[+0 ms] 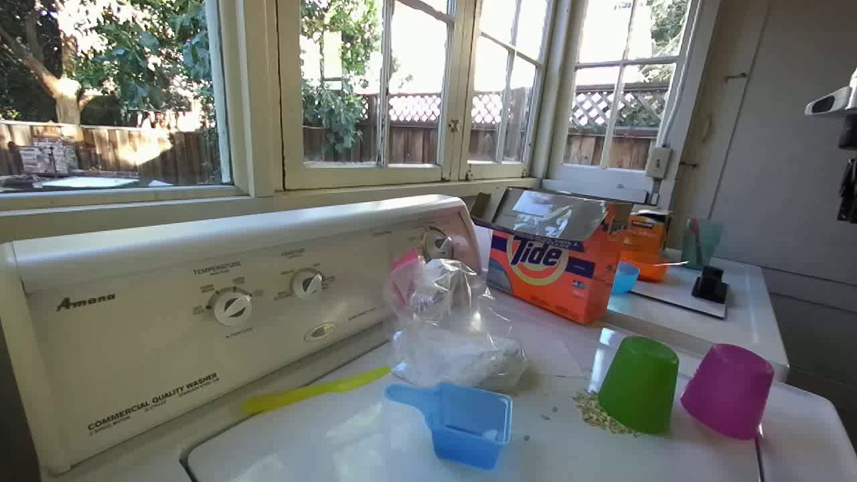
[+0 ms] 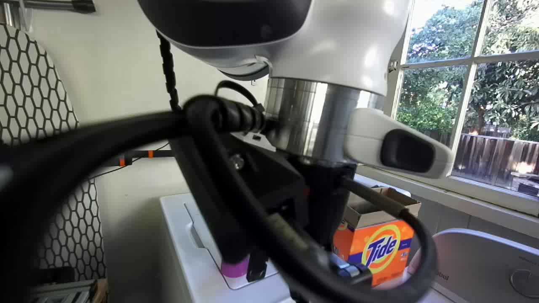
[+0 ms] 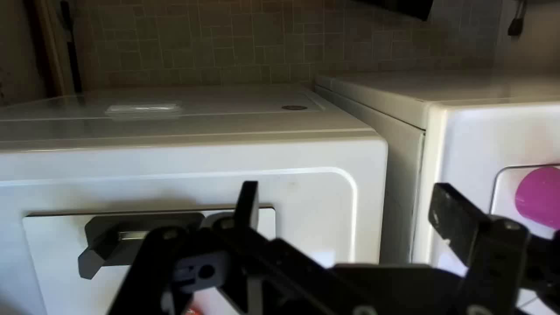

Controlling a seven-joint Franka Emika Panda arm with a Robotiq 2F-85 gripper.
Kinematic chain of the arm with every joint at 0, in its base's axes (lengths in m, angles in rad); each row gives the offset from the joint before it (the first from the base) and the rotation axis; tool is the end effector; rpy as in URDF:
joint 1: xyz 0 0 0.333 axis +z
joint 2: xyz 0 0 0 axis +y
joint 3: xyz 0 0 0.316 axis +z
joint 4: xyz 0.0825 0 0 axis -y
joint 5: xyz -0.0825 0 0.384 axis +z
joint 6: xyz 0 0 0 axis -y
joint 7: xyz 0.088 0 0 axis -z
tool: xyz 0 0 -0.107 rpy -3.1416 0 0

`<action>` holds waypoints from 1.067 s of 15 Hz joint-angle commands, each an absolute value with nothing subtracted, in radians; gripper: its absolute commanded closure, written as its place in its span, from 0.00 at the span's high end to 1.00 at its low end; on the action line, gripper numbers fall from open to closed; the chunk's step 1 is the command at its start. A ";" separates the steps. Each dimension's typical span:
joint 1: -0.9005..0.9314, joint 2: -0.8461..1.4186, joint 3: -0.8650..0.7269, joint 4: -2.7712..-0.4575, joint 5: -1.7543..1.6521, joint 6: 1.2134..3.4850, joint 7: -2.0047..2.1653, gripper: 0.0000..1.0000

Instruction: Move the box of Tide to the left machine then put the blue measuring cup in the box.

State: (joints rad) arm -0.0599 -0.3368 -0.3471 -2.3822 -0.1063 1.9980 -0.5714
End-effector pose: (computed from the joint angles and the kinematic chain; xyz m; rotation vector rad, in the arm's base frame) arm 0.3981 -0.1828 0.4361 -3.0751 -0.3604 0.0745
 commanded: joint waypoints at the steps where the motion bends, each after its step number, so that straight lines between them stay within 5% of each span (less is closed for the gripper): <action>1: -0.089 -0.333 -0.320 -2.381 -0.096 1.997 -0.580 1.00; 16: -0.069 -0.317 -0.240 -2.262 -0.086 2.021 -0.536 1.00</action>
State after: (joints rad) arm -0.0757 -0.3355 -0.2651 -2.3170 -0.1102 2.0111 -0.5532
